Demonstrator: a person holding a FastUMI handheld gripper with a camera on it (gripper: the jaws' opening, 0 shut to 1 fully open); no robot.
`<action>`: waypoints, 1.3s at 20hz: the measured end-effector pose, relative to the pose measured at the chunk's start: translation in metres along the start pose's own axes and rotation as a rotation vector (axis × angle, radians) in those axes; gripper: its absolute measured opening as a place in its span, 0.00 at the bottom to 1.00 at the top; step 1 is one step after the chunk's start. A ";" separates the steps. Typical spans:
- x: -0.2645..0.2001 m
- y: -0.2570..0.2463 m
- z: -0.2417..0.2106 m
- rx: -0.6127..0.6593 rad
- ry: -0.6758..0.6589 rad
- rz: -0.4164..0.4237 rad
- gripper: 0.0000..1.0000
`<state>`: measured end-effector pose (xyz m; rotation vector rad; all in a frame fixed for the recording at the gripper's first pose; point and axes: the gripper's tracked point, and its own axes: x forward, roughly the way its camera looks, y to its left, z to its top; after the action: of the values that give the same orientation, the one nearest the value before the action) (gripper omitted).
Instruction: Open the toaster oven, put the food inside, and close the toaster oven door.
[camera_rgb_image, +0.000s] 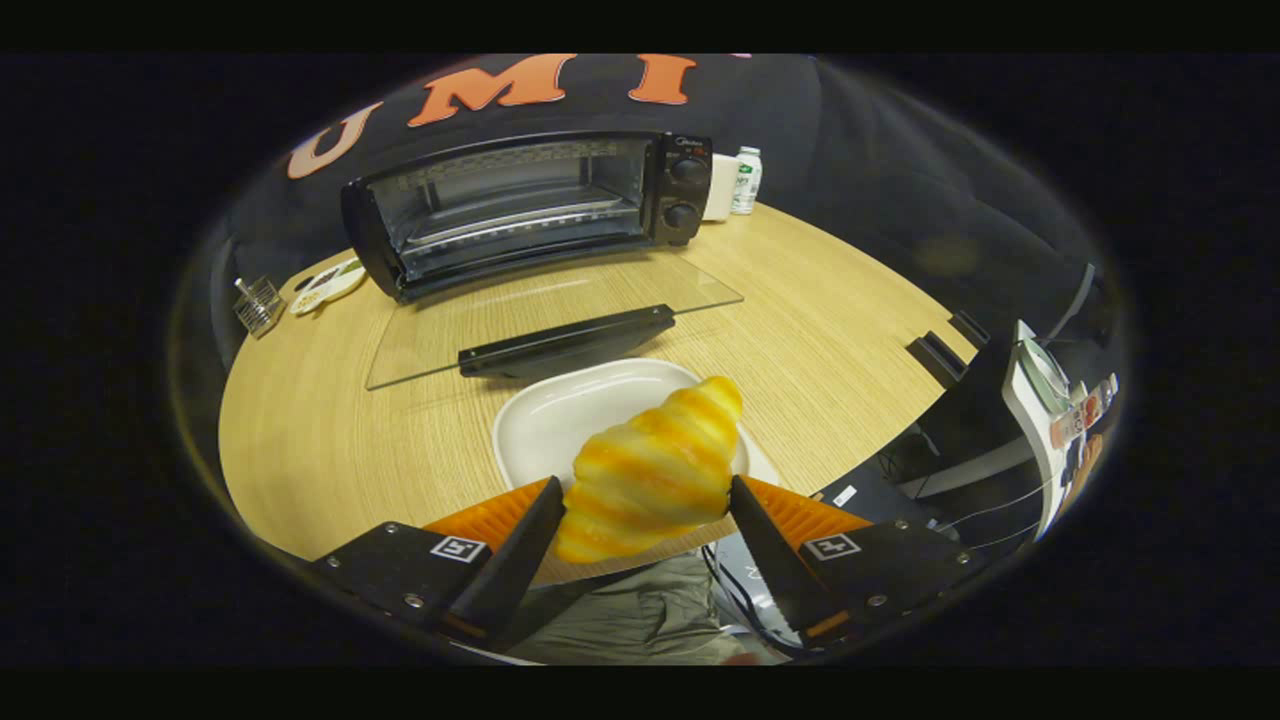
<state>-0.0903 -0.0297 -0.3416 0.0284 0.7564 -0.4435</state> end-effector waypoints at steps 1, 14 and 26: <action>-0.001 0.000 -0.003 -0.006 0.004 -0.002 1.00; -0.037 -0.006 0.051 -0.004 -0.105 0.101 0.83; -0.043 0.035 0.128 -0.063 -0.213 0.251 0.82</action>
<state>-0.0194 -0.0055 -0.2237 0.0166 0.5474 -0.1798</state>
